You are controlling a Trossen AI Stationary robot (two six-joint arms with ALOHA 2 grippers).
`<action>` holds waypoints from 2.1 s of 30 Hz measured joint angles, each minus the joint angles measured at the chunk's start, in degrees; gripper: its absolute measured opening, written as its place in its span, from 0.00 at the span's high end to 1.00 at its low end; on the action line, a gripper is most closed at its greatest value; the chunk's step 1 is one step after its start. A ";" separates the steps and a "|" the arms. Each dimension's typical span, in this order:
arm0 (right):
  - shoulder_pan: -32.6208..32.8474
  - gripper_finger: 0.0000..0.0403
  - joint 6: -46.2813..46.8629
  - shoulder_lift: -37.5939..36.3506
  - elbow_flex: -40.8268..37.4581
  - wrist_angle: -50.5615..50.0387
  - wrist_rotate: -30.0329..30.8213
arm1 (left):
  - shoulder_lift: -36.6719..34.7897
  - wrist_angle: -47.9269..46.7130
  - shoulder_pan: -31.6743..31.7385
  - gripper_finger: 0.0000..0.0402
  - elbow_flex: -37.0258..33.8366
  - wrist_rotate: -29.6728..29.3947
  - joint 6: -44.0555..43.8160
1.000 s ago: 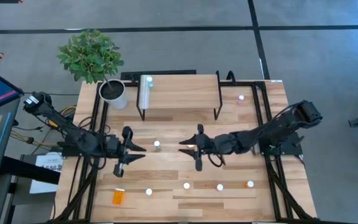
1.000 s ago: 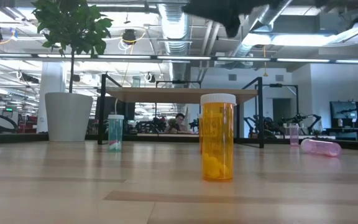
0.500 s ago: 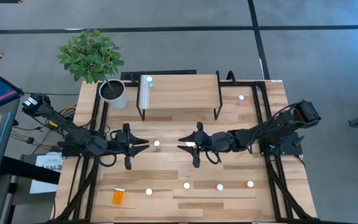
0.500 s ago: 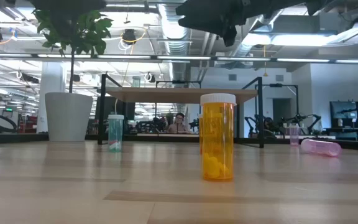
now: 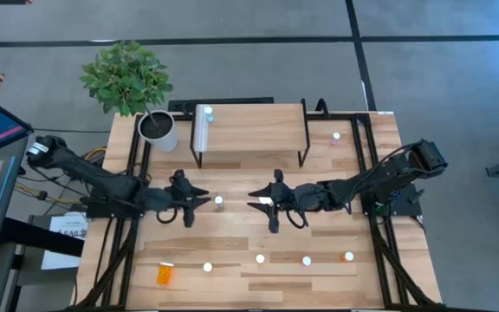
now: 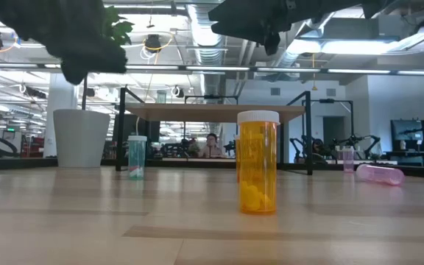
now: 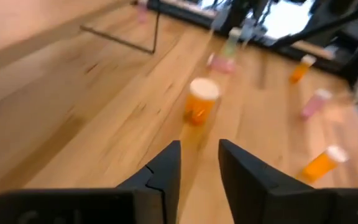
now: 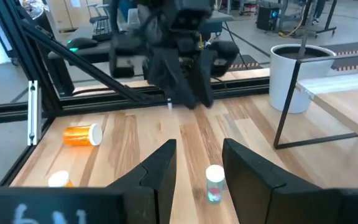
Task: Pick and place medicine bottles onto shelf by color
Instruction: Put the left blue pill bottle on the shelf aligned with the other blue pill bottle
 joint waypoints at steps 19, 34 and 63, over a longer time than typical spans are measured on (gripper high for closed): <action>-0.74 0.62 -0.16 0.02 0.00 -1.42 0.22 | 14.82 1.69 5.08 0.38 0.00 5.36 5.04; -0.74 0.62 -0.14 0.04 0.00 -2.04 0.20 | 21.71 8.46 6.29 0.38 0.00 7.35 9.40; -0.74 0.62 -0.16 0.07 -0.02 -3.49 0.20 | 22.13 8.89 7.50 0.64 0.00 8.72 10.19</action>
